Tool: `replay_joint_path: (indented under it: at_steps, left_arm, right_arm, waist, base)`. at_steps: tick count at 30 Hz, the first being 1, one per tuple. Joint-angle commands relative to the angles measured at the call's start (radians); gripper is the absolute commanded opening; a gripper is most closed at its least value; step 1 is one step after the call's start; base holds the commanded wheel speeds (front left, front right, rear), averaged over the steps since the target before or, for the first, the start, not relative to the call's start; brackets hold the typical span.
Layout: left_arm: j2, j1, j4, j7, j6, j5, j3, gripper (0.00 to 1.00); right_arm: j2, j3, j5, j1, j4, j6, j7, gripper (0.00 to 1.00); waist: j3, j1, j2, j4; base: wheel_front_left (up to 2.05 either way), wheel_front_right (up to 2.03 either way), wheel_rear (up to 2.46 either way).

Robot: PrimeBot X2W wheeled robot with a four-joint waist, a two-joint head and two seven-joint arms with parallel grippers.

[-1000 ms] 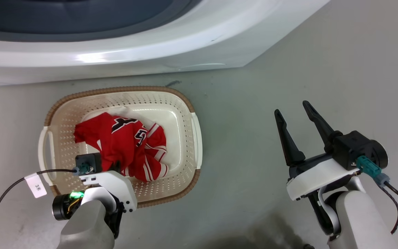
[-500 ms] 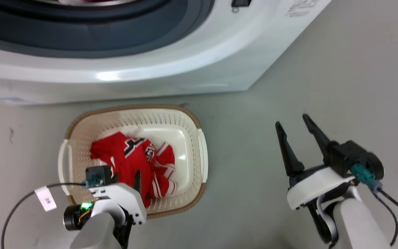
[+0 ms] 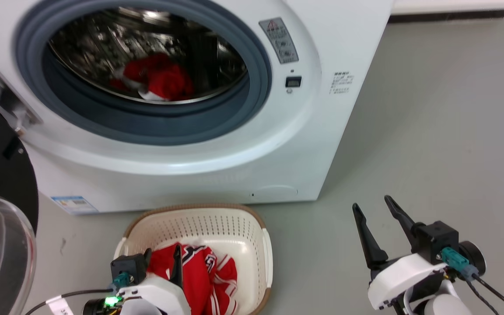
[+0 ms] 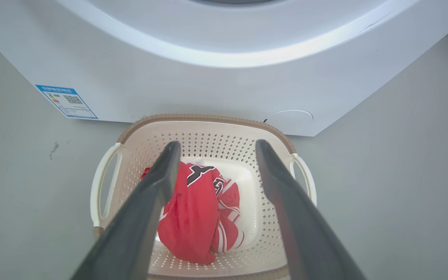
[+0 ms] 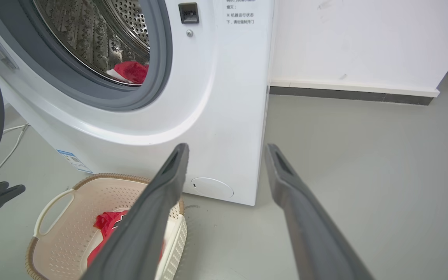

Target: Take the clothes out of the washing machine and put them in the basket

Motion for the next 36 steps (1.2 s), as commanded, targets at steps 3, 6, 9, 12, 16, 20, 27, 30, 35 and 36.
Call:
replay_joint_path:
  at_steps: [3,6,9,12,16,20,27,30,35,36]
  left_arm:
    - [-0.002,0.035,-0.051,-0.002,0.01,0.019,0.009,1.0]
    - [-0.002,0.064,-0.114,-0.002,0.021,0.045,0.016,1.0]
    - [-0.002,0.069,-0.172,-0.002,0.027,0.07,0.02,1.0]
    - [0.002,0.044,-0.209,-0.002,0.024,0.093,0.023,1.0]
    - [0.02,-0.013,-0.23,-0.002,0.013,0.116,0.029,1.0]
    - [0.049,-0.104,-0.218,-0.002,0.0,0.139,0.028,1.0]
    - [0.142,-0.381,-0.058,0.003,-0.038,0.184,0.005,1.0]
    - [0.18,-0.479,0.021,0.03,-0.044,0.196,-0.002,1.0]
    - [0.253,-0.628,0.152,0.08,-0.054,0.216,-0.011,1.0]
    - [0.267,-0.651,0.175,0.088,-0.054,0.22,-0.013,1.0]
  right_arm:
    - [0.001,-0.006,-0.013,0.03,-0.018,-0.001,0.01,1.0]
    - [0.001,-0.015,-0.031,0.064,-0.043,-0.001,0.028,1.0]
    - [0.001,-0.018,-0.045,0.092,-0.073,-0.001,0.048,1.0]
    - [0.001,-0.021,-0.053,0.11,-0.1,-0.001,0.066,1.0]
    - [0.001,-0.018,-0.055,0.124,-0.128,-0.001,0.083,1.0]
    - [0.001,-0.01,-0.049,0.118,-0.148,-0.001,0.087,1.0]
    - [0.001,0.024,-0.022,0.06,-0.154,-0.001,0.068,1.0]
    - [0.001,0.035,-0.011,0.035,-0.148,-0.001,0.056,1.0]
    - [0.001,0.056,0.009,-0.011,-0.13,-0.001,0.025,1.0]
    - [0.001,0.063,0.016,-0.019,-0.122,-0.001,0.02,1.0]
  waist:
    - [-0.082,0.0001,0.0,0.005]
    - [-0.123,0.0001,0.0,0.006]
    - [-0.148,0.0001,0.0,0.005]
    - [-0.162,0.0001,0.0,0.002]
    - [-0.162,0.0001,0.0,-0.006]
    - [-0.14,0.0001,0.0,-0.022]
    - [-0.023,0.0001,0.0,-0.09]
    - [0.03,0.0001,0.0,-0.118]
    - [0.116,0.0001,0.0,-0.167]
    - [0.129,0.0001,0.0,-0.178]
  base:
    - [0.0,0.0,0.0]
    - [0.0,0.0,0.0]
    - [0.0,0.0,0.0]
    - [0.0,0.0,0.0]
    - [0.0,0.0,0.0]
    - [0.0,0.0,0.0]
    - [0.0,0.0,0.0]
    - [0.0,0.0,0.0]
    - [0.0,0.0,0.0]
    - [0.0,0.0,0.0]
